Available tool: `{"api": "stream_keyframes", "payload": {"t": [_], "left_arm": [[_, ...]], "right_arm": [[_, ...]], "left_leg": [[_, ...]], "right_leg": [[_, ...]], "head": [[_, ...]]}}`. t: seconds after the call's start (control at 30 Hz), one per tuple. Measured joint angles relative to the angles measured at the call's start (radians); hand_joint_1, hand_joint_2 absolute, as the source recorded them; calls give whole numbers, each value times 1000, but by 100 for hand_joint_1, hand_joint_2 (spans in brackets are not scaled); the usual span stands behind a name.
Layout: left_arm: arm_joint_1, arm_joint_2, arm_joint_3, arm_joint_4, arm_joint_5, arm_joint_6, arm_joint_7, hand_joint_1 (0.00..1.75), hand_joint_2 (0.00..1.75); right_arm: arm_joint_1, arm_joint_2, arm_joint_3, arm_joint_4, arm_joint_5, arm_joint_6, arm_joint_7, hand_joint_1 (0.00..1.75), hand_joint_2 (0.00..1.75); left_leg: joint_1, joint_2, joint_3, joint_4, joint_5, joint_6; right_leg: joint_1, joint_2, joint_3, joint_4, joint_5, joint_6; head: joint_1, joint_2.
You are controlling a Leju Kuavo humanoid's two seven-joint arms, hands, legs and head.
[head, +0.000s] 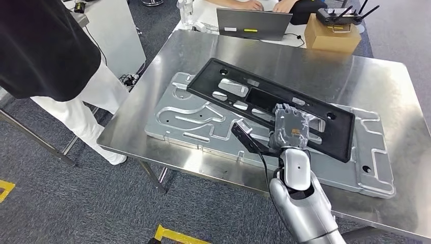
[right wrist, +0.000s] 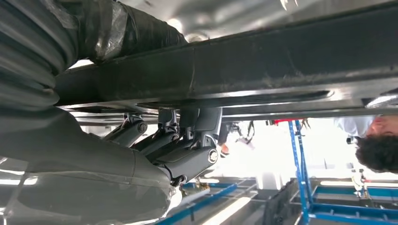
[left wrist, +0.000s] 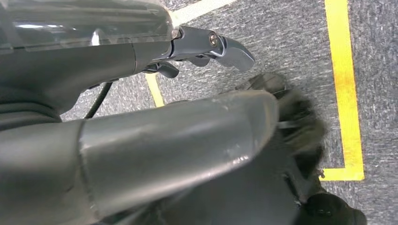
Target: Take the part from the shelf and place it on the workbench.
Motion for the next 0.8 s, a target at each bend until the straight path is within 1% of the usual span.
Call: {"api": "stream_keyframes", "payload": {"t": [0.03, 0.07, 0.1, 0.13, 0.17, 0.2, 0.23, 0.27, 0.33, 0.4, 0.43, 0.47, 0.5, 0.53, 0.57, 0.6, 0.63, 0.67, 0.7, 0.73, 0.77, 0.8], "left_arm": [[0, 1, -4, 0, 2, 0, 1, 0, 0], [0, 2, -8, 0, 5, -1, 1, 0, 0], [1, 4, -12, 0, 7, 0, 1, 0, 0], [2, 5, -15, 0, 9, 0, 1, 0, 0], [3, 7, -18, 0, 10, 0, 2, 0, 0], [3, 9, -19, 0, 12, 0, 2, 0, 0], [2, 10, -20, 0, 13, 1, 2, 0, 0], [2, 11, -21, 0, 14, 1, 2, 0, 0], [1, 12, -24, 0, 16, 1, 1, 0, 0], [1, 12, -27, 0, 20, 2, -2, 0, 0], [1, 13, -28, 0, 22, 2, -4, 0, 0], [0, 14, -28, 0, 24, 3, -6, 0, 0], [-1, 14, -29, 0, 26, 3, -7, 0, 0], [-1, 15, -29, 0, 27, 3, -8, 0, 0], [0, 15, -31, 0, 27, 3, -9, 0, 0], [0, 15, -33, 0, 27, 3, -9, 0, 0], [1, 15, -35, 0, 27, 3, -9, 0, 0], [1, 15, -37, 0, 27, 3, -9, 0, 0], [1, 15, -39, 0, 27, 3, -9, 0, 0], [1, 15, -40, 0, 27, 3, -9, 0, 0], [0, 15, -41, 0, 28, 3, -10, 0, 0], [0, 16, -43, 0, 28, 3, -10, 0, 0]], "right_arm": [[-26, 1, 4, 33, -1, -3, 2, 175, 175], [-45, 1, 7, 63, -2, -5, 4, 175, 175], [-60, 1, 8, 88, -2, -6, 6, 175, 175], [-73, 0, 8, 112, -2, -5, 7, 175, 175], [-84, -1, 8, 132, 1, -4, 9, 175, 175], [-95, -2, 8, 151, 4, -3, 10, 175, 175], [-107, -4, 8, 170, 9, -2, 10, 175, 175], [-116, -5, 9, 187, 13, -1, 10, 175, 175], [-126, -8, 9, 225, 21, -2, 10, 175, 175], [-127, -10, 9, 266, 30, -4, 9, 175, 175], [-128, -12, 9, 287, 33, -5, 8, 175, 175], [-128, -14, 9, 307, 36, -7, 8, 175, 175], [-128, -16, 9, 326, 37, -8, 8, 175, 175], [-126, -18, 9, 344, 37, -9, 8, 175, 175], [-123, -19, 9, 358, 37, -10, 7, 175, 175], [-121, -20, 9, 370, 37, -10, 6, 175, 175], [-120, -21, 9, 379, 37, -10, 5, 175, 175], [-121, -22, 9, 386, 37, -10, 4, 175, 175], [-123, -23, 9, 393, 37, -11, 3, 175, 175], [-125, -24, 10, 399, 37, -11, 3, 175, 175], [-126, -25, 10, 404, 38, -12, 3, 175, 175], [-127, -25, 10, 409, 38, -13, 2, 175, 175]], "left_leg": [[0, 0, -40, 65, -19, -2], [0, 0, -71, 109, -22, -2], [0, 0, -85, 115, -4, -2], [0, 0, -80, 82, 35, 1], [0, 0, -58, 16, 84, 5], [-2, 0, -32, -47, 120, 9], [-4, -1, -9, -101, 143, 13], [-7, -1, 5, -133, 148, 17], [-9, -3, 13, -150, 137, 22], [-3, -4, 19, -161, 136, 29], [0, -4, 23, -167, 136, 33], [3, -4, 28, -171, 136, 38], [3, -4, 30, -172, 134, 42], [3, -5, 32, -171, 131, 45], [3, -5, 34, -170, 129, 46], [3, -6, 36, -169, 125, 46], [4, -7, 40, -168, 121, 44], [4, -8, 45, -166, 116, 42], [5, -9, 51, -164, 110, 38], [4, -9, 54, -161, 105, 33], [3, -9, 56, -160, 102, 28], [1, -10, 56, -161, 101, 22]], "right_leg": [[2, -1, 2, 1, -3, -3], [4, -1, 6, 1, -7, -4], [5, -1, 11, 2, -12, -4], [6, -1, 19, 3, -18, -4], [7, 0, 27, 4, -25, -3], [9, 1, 33, 5, -31, -1], [10, 2, 37, 7, -37, 2], [12, 2, 37, 9, -40, 6], [13, 2, 34, 7, -42, 13], [12, 1, 32, 13, -51, 22], [11, 1, 22, 37, -65, 28], [9, 2, -1, 83, -88, 33], [6, 2, -34, 145, -115, 38], [3, 2, -75, 214, -138, 42], [0, 2, -111, 268, -149, 46], [-3, 1, -132, 287, -139, 49], [-6, 1, -133, 268, -108, 51], [-9, 1, -115, 212, -63, 52], [-11, 0, -88, 144, -23, 52], [-10, 0, -62, 83, 5, 51], [-8, 0, -45, 42, 18, 48], [-4, 1, -39, 26, 16, 44]], "head": [[0, 0], [0, 0], [0, 0], [0, 0], [0, 0], [0, 0], [0, 0], [0, 0], [0, 0], [0, 0], [0, 0], [0, 0], [1, 0], [1, 0], [1, 0], [1, 0], [1, 0], [1, 0], [1, 0], [1, 0], [1, 0], [1, 0]]}}
